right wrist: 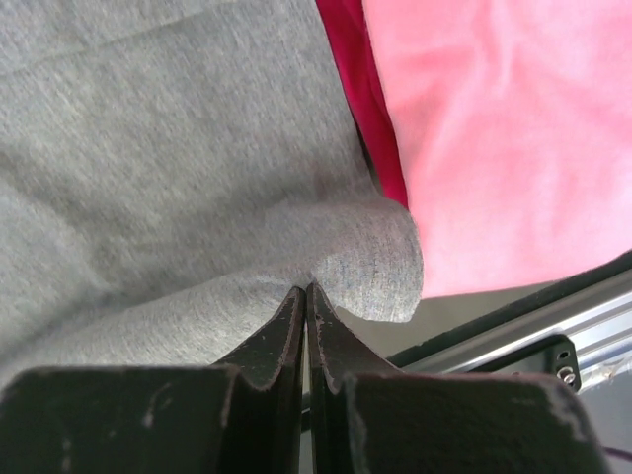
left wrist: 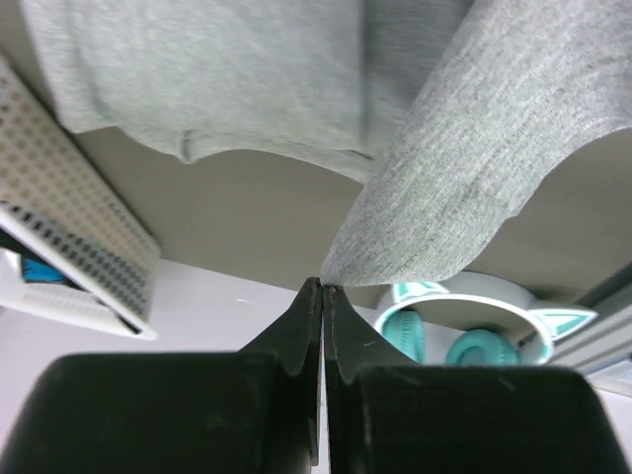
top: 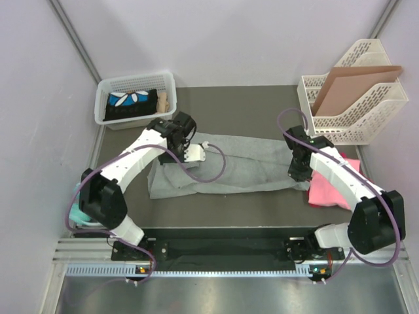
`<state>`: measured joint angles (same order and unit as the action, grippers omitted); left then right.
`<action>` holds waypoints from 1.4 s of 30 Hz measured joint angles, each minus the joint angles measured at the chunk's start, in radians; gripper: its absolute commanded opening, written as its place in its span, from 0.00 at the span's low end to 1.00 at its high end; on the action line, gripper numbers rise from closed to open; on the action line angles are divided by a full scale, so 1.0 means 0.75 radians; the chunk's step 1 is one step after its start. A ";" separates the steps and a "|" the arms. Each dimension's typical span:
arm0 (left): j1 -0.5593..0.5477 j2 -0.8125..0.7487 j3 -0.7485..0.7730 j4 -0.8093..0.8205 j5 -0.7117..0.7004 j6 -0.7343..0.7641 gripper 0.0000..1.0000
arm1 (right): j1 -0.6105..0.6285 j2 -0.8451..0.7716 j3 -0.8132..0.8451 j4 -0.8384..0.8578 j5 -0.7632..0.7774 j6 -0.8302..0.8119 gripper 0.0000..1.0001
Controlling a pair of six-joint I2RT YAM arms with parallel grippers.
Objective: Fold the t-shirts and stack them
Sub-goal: Fold the tshirt
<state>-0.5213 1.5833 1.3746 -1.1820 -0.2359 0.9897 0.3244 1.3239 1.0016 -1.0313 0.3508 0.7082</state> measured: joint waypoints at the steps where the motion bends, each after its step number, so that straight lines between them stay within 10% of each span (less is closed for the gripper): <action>1: 0.004 0.027 0.030 0.003 -0.009 0.008 0.00 | -0.003 0.012 0.004 0.006 0.003 -0.004 0.00; 42: 0.092 0.621 0.652 0.107 -0.217 0.136 0.00 | -0.101 0.482 0.311 0.170 0.054 -0.163 0.00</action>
<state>-0.4526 2.0491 1.8637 -1.1019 -0.3985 1.0916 0.2485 1.6855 1.2346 -0.9035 0.3916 0.5858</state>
